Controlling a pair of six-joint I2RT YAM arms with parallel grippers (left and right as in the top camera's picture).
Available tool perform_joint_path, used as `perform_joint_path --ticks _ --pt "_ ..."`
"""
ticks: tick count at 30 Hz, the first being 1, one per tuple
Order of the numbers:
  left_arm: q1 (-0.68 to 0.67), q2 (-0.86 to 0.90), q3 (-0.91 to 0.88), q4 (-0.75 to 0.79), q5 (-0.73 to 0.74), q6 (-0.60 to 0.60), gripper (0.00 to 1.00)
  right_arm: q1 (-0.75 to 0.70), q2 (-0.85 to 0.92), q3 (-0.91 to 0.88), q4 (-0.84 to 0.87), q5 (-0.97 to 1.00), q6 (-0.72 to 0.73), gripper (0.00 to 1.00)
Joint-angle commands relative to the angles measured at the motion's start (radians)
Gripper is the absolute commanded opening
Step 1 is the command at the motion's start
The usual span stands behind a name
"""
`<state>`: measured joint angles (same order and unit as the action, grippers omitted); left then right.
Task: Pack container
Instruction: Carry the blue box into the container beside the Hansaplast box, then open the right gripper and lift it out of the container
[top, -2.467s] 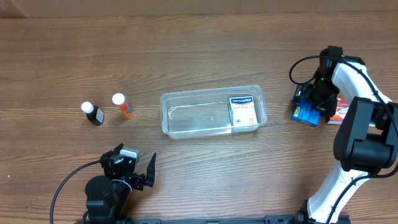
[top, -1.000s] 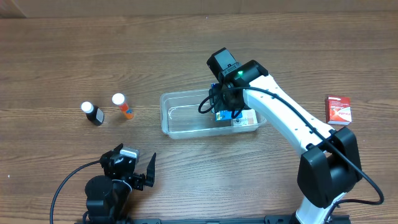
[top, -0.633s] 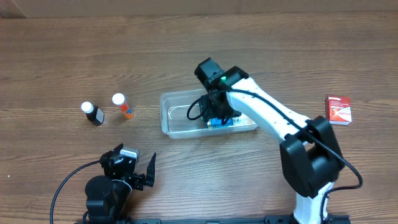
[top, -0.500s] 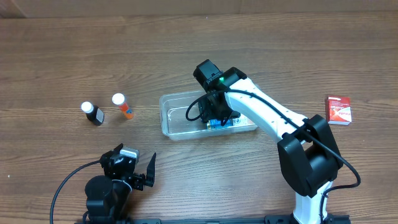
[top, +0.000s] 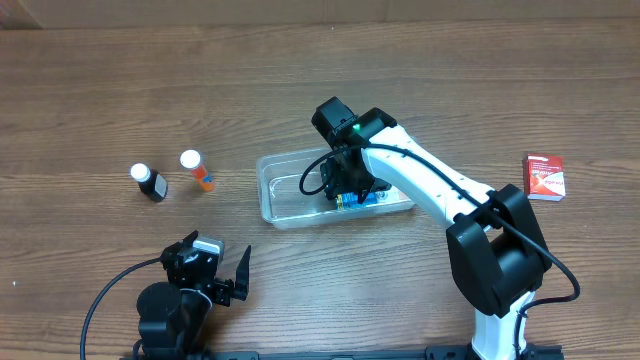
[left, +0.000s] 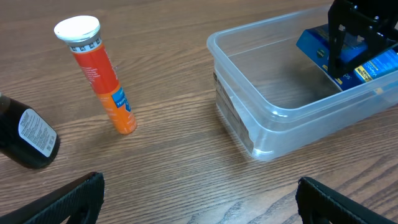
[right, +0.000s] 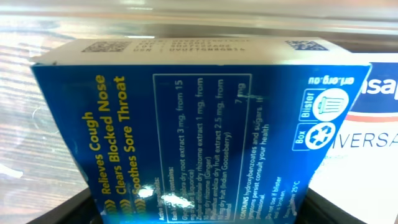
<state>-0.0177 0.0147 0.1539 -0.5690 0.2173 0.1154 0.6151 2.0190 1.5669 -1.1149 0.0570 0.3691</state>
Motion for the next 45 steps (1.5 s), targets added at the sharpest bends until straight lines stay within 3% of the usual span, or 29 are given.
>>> perform_joint_path --ticks 1,12,15,19,23,24,26,28,30,40,42,45 --pt "0.008 -0.009 0.000 -0.005 0.012 0.019 1.00 0.002 -0.016 0.006 0.002 0.025 0.002 0.84" --pt "0.008 -0.009 0.000 -0.005 0.012 0.019 1.00 0.004 -0.077 0.052 -0.023 0.032 -0.002 0.79" --pt "0.008 -0.009 0.000 -0.005 0.012 0.019 1.00 0.025 -0.109 0.052 -0.025 0.028 -0.002 0.66" --pt "0.008 -0.009 0.000 -0.005 0.012 0.019 1.00 0.032 -0.109 0.051 -0.013 -0.001 -0.002 0.39" --pt "0.008 -0.009 0.000 -0.005 0.012 0.019 1.00 0.021 -0.123 0.051 0.007 0.025 -0.002 0.39" --pt "0.008 -0.009 0.000 -0.005 0.012 0.019 1.00 0.018 -0.132 0.051 0.018 0.015 -0.008 0.44" --pt "0.008 -0.009 0.000 -0.005 0.012 0.019 1.00 0.018 -0.147 0.051 0.047 -0.051 -0.044 0.44" --pt "0.008 -0.009 0.000 -0.005 0.012 0.019 1.00 0.020 -0.144 0.050 0.061 -0.110 -0.043 0.23" --pt "0.008 -0.009 0.000 -0.005 0.012 0.019 1.00 0.019 -0.133 0.042 0.085 -0.166 -0.043 0.11" --pt "0.008 -0.009 0.000 -0.005 0.012 0.019 1.00 0.019 -0.018 0.036 0.096 -0.243 -0.032 0.10" --pt "0.008 -0.009 0.000 -0.005 0.012 0.019 1.00 0.019 -0.013 0.036 0.097 -0.238 -0.032 0.04" --pt "0.008 -0.009 0.000 -0.005 0.012 0.019 1.00 0.018 -0.014 0.037 0.113 -0.235 -0.037 0.04"
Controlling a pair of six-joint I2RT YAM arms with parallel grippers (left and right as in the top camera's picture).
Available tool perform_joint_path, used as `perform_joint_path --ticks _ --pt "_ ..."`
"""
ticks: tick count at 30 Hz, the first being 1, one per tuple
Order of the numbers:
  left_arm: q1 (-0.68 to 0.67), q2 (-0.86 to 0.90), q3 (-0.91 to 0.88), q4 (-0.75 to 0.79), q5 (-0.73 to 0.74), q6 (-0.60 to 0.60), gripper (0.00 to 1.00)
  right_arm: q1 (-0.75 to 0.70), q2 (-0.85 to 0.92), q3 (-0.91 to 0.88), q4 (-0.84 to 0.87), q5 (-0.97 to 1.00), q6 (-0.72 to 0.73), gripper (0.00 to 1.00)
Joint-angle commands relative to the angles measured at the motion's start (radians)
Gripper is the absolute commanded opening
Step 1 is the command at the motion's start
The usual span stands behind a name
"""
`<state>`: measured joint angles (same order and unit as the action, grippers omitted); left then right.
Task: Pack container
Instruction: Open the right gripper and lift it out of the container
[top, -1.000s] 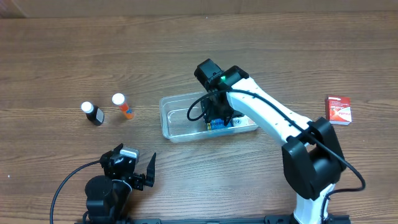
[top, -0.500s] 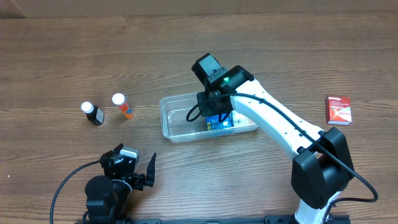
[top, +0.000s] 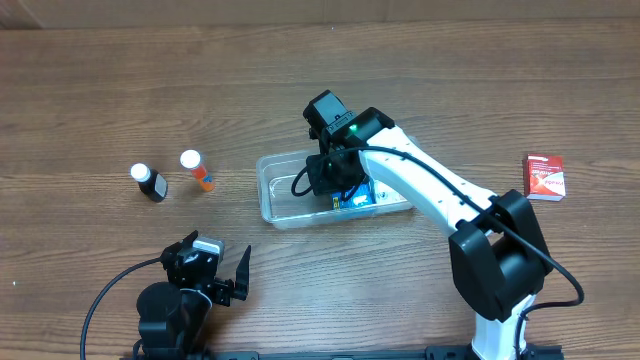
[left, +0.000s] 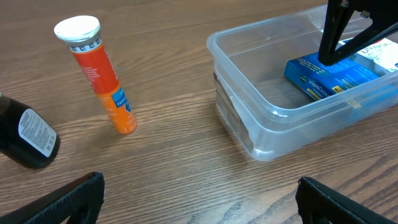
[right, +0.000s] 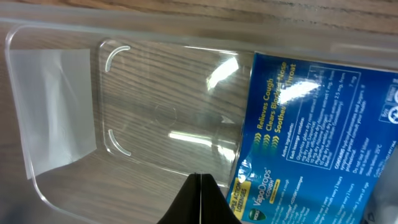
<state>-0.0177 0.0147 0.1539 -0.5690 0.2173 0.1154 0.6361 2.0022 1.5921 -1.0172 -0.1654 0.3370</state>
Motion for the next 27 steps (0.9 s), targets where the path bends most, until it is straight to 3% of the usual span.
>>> perform_joint_path --ticks 1,13,27 --pt "0.008 -0.009 0.000 -0.005 0.012 0.019 1.00 -0.003 0.003 0.012 0.017 -0.013 -0.005 0.04" --pt "0.008 -0.009 0.000 -0.005 0.012 0.019 1.00 -0.006 0.103 -0.003 0.022 -0.053 -0.004 0.04" --pt "0.008 -0.009 0.000 -0.005 0.012 0.019 1.00 -0.045 0.115 -0.003 0.017 0.155 -0.024 0.04"
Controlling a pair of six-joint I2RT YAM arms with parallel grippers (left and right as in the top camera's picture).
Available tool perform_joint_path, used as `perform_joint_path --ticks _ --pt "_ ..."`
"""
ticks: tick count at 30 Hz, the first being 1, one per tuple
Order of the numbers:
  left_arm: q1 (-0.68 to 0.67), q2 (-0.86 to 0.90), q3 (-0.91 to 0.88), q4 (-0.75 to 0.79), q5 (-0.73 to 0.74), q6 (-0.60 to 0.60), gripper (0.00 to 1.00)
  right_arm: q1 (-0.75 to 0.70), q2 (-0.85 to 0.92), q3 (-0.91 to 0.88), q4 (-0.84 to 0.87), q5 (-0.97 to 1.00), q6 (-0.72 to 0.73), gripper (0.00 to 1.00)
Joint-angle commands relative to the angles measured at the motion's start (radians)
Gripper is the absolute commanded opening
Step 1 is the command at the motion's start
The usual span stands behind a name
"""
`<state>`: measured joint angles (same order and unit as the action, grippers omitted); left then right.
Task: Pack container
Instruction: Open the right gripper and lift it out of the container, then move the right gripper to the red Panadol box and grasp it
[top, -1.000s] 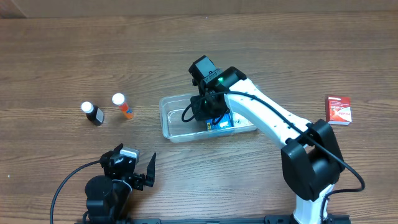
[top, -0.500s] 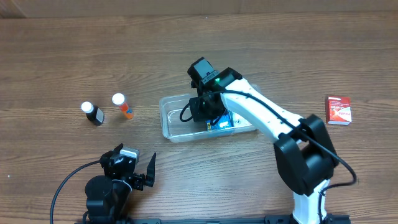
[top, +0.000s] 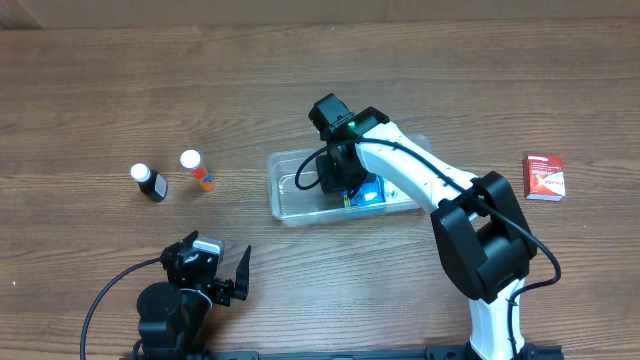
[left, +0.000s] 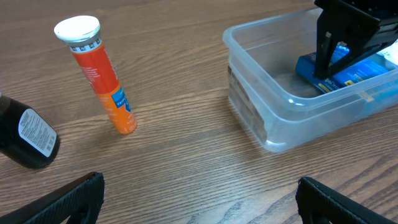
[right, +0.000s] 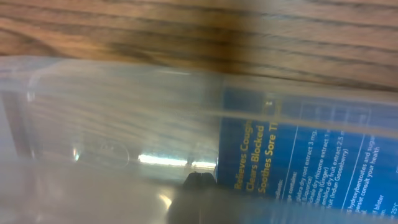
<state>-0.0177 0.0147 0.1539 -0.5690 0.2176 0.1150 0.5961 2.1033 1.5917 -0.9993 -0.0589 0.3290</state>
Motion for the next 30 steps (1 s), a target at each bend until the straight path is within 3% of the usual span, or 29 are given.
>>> perform_joint_path --ticks 1,12,17,20,25,30 --pt "0.008 -0.009 0.000 -0.005 0.011 0.020 1.00 -0.005 0.014 -0.002 -0.001 0.053 -0.019 0.04" --pt "0.008 -0.009 0.000 -0.005 0.011 0.020 1.00 -0.002 -0.013 0.113 -0.105 0.066 -0.042 0.06" --pt "0.008 -0.009 0.000 -0.005 0.011 0.020 1.00 -0.010 -0.119 0.248 -0.169 0.066 -0.041 0.36" --pt "0.008 -0.009 0.000 -0.005 0.011 0.020 1.00 -0.061 -0.201 0.288 -0.195 0.066 -0.041 0.49" --pt "0.008 -0.009 0.000 -0.005 0.011 0.020 1.00 -0.274 -0.279 0.289 -0.290 0.067 -0.043 0.83" --pt "0.008 -0.009 0.000 -0.005 0.011 0.020 1.00 -0.595 -0.277 0.231 -0.331 0.066 -0.072 0.93"
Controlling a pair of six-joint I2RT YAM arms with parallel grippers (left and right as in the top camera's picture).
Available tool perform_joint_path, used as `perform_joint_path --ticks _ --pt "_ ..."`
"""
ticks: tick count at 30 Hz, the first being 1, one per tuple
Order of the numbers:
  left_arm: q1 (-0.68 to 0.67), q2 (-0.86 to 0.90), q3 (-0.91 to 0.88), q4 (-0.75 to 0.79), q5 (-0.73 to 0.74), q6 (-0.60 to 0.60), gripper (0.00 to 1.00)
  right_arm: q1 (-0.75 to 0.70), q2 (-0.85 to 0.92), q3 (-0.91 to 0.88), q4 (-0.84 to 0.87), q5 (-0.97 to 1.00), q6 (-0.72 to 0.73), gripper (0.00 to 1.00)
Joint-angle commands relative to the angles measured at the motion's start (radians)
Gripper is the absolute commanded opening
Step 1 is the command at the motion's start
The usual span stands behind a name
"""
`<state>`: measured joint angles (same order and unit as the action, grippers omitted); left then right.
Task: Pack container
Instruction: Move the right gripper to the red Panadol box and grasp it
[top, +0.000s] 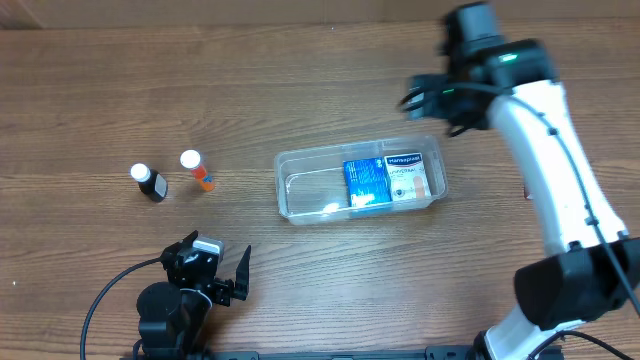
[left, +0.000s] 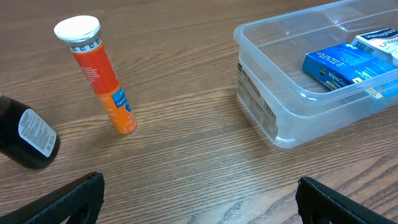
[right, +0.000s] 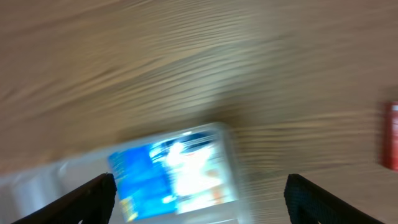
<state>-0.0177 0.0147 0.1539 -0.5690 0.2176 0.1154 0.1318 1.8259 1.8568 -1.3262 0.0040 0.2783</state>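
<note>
A clear plastic container (top: 283, 192) stands at mid table. A blue box (top: 366, 183) and a white box (top: 405, 175) lie flat in its right half, side by side. My right gripper (top: 432, 103) hangs open and empty above the table, behind the container's right end. In its blurred wrist view the right gripper (right: 200, 190) looks down on the container (right: 231, 138) and both boxes. A red box (right: 392, 135) shows at that view's right edge. My left gripper (top: 215, 280) rests open near the front edge, left of the container (left: 261, 112).
An orange tube (top: 198, 170) with a white cap stands left of the container, beside a small black bottle (top: 150, 182). In the left wrist view the orange tube (left: 99, 74) and black bottle (left: 25, 134) stand just ahead. The right arm covers the table's right side in the overhead view.
My right gripper was shut and down inside the container beside the blue box. Now it is open, raised and behind the container's right end. The container sits slightly further right.
At first my right gripper held the blue box low in the container. Then the box lay flat beside the white box, with the shut gripper just left of it. Then the container stood further right. Now the gripper is out and open. The left arm stayed still.
</note>
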Motion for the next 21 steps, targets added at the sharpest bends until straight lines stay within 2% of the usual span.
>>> perform_joint_path --ticks 1,4,7,10,16,21 --pt "0.008 -0.009 0.000 -0.005 0.011 0.019 1.00 -0.188 0.000 -0.053 -0.003 0.002 -0.022 0.94" --pt "0.008 -0.009 0.000 -0.005 0.011 0.019 1.00 -0.308 0.003 -0.105 0.010 -0.018 -0.093 1.00" --pt "0.008 -0.009 0.000 -0.005 0.011 0.019 1.00 -0.404 0.005 -0.180 0.054 -0.027 -0.228 1.00" --pt "0.008 -0.009 0.000 -0.005 0.011 0.019 1.00 -0.465 0.006 -0.231 0.105 -0.027 -0.296 1.00" --pt "0.008 -0.009 0.000 -0.005 0.011 0.019 1.00 -0.520 0.031 -0.308 0.197 -0.007 -0.460 1.00" --pt "0.008 -0.009 0.000 -0.005 0.011 0.019 1.00 -0.525 0.066 -0.354 0.249 0.051 -0.524 1.00"
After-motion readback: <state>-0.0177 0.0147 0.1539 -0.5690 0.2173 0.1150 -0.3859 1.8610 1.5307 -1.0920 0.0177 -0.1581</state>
